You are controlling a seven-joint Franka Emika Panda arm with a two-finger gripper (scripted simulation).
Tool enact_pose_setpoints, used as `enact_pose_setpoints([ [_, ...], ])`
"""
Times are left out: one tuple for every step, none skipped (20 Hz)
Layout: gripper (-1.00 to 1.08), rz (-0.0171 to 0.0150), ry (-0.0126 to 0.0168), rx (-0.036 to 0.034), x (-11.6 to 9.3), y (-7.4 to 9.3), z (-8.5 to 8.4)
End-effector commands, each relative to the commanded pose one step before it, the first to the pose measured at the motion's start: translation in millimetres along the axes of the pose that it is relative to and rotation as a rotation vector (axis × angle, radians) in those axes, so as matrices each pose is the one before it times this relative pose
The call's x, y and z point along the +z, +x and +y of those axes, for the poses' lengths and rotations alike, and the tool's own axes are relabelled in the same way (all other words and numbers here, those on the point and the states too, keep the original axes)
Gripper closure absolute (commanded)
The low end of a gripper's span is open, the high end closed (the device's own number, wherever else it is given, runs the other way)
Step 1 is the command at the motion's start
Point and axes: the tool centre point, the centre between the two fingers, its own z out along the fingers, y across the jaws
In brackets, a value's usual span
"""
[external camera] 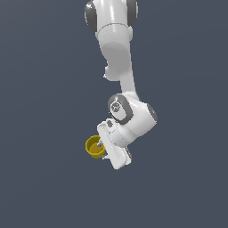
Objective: Pick up the object and move it to a goal position.
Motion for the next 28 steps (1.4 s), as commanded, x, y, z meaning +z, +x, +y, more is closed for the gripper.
enact_pose_setpoints([
  [-0.2, -0.00018, 0.00042, -0.00045, 1.29, -0.44, -0.26],
  [-0.2, 0.0, 0.0, 0.0, 2.12, -0.11, -0.07],
  [-0.2, 0.00001, -0.00008, 0.00069, 3.01, 0.24, 0.19],
  [-0.2, -0.00005, -0.00008, 0.00068, 3.88, 0.17, 0.19],
  [-0.2, -0.00014, -0.00008, 0.00067, 4.75, 0.07, 0.19],
  [-0.2, -0.00019, -0.00008, 0.00066, 4.76, 0.02, 0.22],
  [-0.2, 0.0, 0.0, 0.0, 3.79, -0.31, -0.02],
  [-0.2, -0.00025, -0.00007, 0.00064, 3.08, 0.09, 0.26],
  [-0.2, -0.00027, -0.00007, 0.00063, 2.25, 0.15, 0.27],
  [-0.2, 0.0, 0.0, 0.0, 1.26, -0.12, 0.01],
  [-0.2, 0.0, 0.0, 0.0, 0.42, -0.04, 0.0],
  [1.08, 0.0, 0.0, 0.0, 0.0, 0.0, 0.0],
  [1.08, 0.0, 0.0, 0.0, 0.0, 0.0, 0.0],
  [1.08, 0.0, 0.0, 0.0, 0.0, 0.0, 0.0],
  [1.08, 0.0, 0.0, 0.0, 0.0, 0.0, 0.0],
  [1.08, 0.0, 0.0, 0.0, 0.0, 0.0, 0.0],
  [1.08, 0.0, 0.0, 0.0, 0.0, 0.0, 0.0],
  [1.08, 0.0, 0.0, 0.0, 0.0, 0.0, 0.0],
  [1.08, 0.0, 0.0, 0.0, 0.0, 0.0, 0.0],
  [1.08, 0.0, 0.0, 0.0, 0.0, 0.0, 0.0],
  [1.08, 0.0, 0.0, 0.0, 0.0, 0.0, 0.0],
  [1.08, -0.00019, 0.00038, 0.00055, -0.17, 0.22, -0.02],
  [1.08, 0.0, 0.0, 0.0, -0.21, -0.18, -0.01],
  [1.08, 0.0, 0.0, 0.0, -0.62, -0.53, -0.02],
  [1.08, 0.0, 0.0, 0.0, -1.04, -0.89, -0.03],
  [1.08, 0.0, 0.0, 0.0, -1.46, -1.24, -0.05],
  [1.08, 0.0, 0.0, 0.0, -1.89, -1.6, -0.06],
  [1.08, 0.0, 0.0, 0.0, -2.32, -1.97, -0.08],
])
